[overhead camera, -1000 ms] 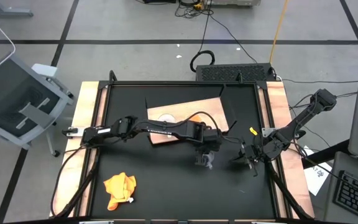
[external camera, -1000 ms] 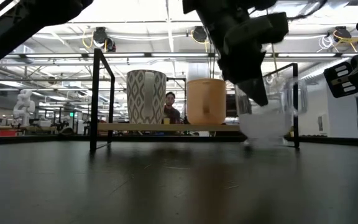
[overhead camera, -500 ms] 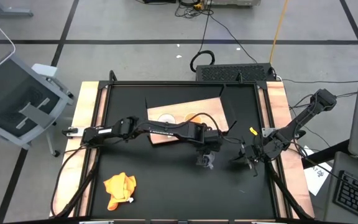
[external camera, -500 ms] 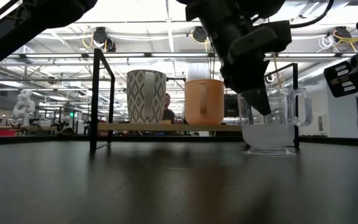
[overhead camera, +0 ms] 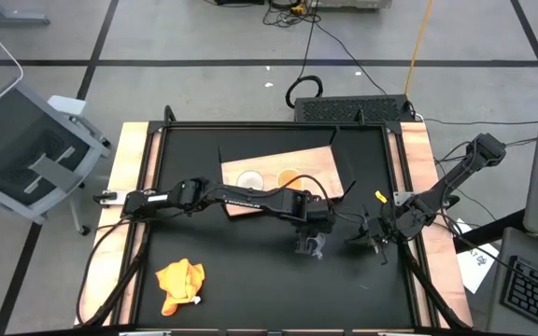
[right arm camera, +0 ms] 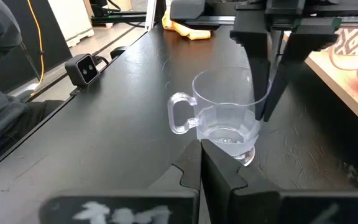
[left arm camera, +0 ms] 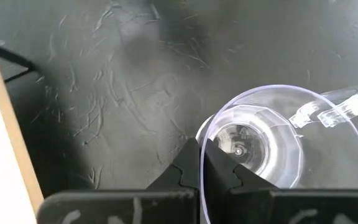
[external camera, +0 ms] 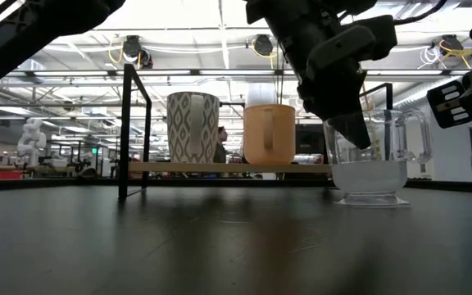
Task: Stack small to large cups/mugs on shelf
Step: Put the transparent mug on the shelf
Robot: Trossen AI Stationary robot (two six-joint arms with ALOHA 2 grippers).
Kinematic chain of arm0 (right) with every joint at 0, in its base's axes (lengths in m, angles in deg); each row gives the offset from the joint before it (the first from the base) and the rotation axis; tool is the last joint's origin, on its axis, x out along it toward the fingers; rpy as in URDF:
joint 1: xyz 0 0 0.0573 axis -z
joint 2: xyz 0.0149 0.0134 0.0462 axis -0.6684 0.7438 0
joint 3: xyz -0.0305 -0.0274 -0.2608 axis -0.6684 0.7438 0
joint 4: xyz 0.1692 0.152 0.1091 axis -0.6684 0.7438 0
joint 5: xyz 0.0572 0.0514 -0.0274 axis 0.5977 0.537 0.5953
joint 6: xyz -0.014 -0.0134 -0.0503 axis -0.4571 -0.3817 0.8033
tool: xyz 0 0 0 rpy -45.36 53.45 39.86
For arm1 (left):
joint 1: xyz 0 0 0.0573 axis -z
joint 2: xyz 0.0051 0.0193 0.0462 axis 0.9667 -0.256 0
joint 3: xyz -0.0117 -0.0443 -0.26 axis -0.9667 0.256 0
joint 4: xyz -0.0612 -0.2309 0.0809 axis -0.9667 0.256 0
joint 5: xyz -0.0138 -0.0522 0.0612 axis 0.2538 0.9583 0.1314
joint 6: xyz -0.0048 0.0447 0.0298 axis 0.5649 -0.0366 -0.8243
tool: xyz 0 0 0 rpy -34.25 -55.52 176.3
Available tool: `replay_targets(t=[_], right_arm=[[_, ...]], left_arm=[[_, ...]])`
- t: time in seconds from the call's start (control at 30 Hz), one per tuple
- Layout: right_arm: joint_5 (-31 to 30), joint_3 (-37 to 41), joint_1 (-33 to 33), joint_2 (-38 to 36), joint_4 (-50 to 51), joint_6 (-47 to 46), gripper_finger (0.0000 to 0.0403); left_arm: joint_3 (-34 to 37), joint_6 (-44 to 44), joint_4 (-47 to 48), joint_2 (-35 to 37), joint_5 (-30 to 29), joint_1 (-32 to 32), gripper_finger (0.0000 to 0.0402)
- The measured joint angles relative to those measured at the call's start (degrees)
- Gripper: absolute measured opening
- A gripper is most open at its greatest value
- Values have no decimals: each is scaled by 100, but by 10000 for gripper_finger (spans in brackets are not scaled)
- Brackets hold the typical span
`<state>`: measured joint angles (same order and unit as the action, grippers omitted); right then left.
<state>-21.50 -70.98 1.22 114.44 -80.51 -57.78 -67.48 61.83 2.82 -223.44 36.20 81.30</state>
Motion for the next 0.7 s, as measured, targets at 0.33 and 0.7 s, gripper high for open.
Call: replay_targets(t=[0.33, 0.7], right_arm=[[0, 0, 0, 0, 0, 0, 0], [0, 0, 0, 0, 9, 2, 0]], left_arm=[[0, -717, 106, 0, 76, 154, 1], [0, -1946, 234, 2, 708, 231, 1]])
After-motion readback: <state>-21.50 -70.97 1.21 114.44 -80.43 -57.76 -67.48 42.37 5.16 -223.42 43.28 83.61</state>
